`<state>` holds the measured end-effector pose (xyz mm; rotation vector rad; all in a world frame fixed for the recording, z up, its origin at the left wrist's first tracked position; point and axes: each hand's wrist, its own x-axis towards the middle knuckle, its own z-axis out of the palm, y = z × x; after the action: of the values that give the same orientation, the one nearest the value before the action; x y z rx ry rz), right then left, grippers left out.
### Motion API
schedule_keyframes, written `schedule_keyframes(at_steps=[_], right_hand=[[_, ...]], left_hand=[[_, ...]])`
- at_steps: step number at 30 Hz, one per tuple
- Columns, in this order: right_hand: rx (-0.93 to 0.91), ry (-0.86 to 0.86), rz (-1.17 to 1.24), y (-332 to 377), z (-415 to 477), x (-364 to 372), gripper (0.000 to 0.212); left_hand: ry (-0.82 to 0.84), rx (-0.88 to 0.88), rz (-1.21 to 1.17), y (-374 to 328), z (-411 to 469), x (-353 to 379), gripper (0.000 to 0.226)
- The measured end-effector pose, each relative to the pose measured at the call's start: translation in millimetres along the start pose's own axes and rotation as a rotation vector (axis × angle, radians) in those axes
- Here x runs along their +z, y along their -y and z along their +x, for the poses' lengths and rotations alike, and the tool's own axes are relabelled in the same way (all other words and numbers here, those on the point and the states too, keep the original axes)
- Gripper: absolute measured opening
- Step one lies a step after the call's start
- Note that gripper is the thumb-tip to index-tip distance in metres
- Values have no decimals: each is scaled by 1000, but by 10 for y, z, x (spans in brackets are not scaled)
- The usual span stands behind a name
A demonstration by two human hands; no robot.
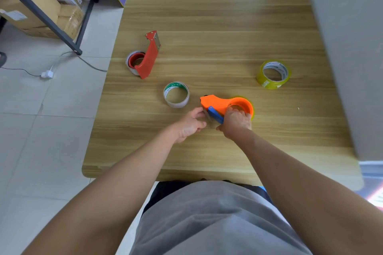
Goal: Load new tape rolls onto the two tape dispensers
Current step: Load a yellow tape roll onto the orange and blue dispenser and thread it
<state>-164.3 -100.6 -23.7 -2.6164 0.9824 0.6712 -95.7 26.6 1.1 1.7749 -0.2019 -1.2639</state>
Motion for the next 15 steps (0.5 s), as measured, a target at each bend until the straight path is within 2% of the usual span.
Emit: schedule_keyframes(at_steps=[5, 15], right_hand=[[9, -2, 65, -13, -1, -58, 66], [-23, -71, 133, -26, -78, -109, 66]], left_hand=[[-30, 7, 1, -6, -9, -35, 52], [-51, -33, -8, 65, -18, -62, 57]])
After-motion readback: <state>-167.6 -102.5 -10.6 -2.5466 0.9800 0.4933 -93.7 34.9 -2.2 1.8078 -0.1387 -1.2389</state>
